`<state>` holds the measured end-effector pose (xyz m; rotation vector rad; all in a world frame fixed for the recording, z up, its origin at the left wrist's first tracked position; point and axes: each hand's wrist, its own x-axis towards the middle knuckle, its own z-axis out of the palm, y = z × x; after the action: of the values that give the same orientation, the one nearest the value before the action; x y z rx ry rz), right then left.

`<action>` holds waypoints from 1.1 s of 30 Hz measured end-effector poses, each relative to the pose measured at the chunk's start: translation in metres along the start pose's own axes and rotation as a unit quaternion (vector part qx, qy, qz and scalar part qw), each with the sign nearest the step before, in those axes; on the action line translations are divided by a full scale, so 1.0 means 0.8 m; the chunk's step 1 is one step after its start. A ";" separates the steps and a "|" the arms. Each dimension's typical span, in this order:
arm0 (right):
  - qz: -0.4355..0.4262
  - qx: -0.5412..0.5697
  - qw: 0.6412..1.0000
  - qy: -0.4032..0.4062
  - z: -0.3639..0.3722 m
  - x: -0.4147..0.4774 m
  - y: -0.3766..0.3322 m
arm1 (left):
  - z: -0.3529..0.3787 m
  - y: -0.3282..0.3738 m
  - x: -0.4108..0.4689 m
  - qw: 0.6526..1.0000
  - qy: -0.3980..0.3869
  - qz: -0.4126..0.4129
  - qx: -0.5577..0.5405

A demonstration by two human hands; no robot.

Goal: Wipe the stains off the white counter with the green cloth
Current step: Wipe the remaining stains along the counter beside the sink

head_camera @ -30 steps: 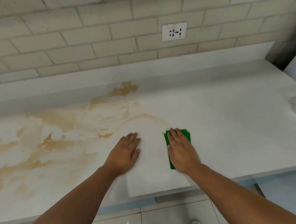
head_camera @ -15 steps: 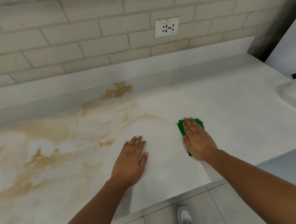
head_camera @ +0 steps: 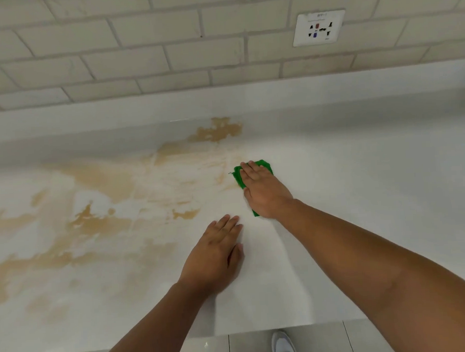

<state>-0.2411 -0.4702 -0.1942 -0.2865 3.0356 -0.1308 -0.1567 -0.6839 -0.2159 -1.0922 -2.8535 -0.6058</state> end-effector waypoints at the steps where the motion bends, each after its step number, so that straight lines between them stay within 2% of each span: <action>1: -0.022 0.007 1.000 -0.001 0.000 -0.003 -0.002 | 0.000 0.000 -0.002 1.000 0.004 -0.003 -0.003; 6: -0.122 0.052 0.991 -0.006 0.007 -0.056 0.003 | -0.004 0.008 -0.010 0.999 0.023 -0.021 -0.020; 9: -0.149 0.059 0.987 -0.006 0.008 -0.091 0.024 | -0.005 0.009 -0.012 0.999 0.037 -0.031 -0.020; 16: -0.094 0.043 0.995 0.008 -0.006 -0.078 0.097 | 0.000 0.012 -0.012 0.997 0.061 -0.039 -0.018; 23: -0.070 0.018 0.997 0.012 0.000 0.020 0.052 | -0.004 0.029 -0.032 0.997 0.004 -0.068 0.035; 26: -0.117 0.023 0.993 0.016 0.003 0.027 0.006 | -0.009 0.034 -0.043 0.996 0.016 -0.088 0.032; 29: -0.204 0.045 0.978 0.019 0.009 0.006 -0.028 | -0.013 0.034 -0.065 0.992 0.026 -0.112 0.046; 33: -0.271 0.069 0.960 -0.004 0.016 -0.028 -0.014 | -0.016 0.030 -0.100 0.984 0.058 -0.158 0.051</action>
<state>-0.2161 -0.4777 -0.2037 -1.0902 2.8335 -0.3705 -0.0824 -0.7235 -0.2089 -0.5716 -2.9362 -0.5090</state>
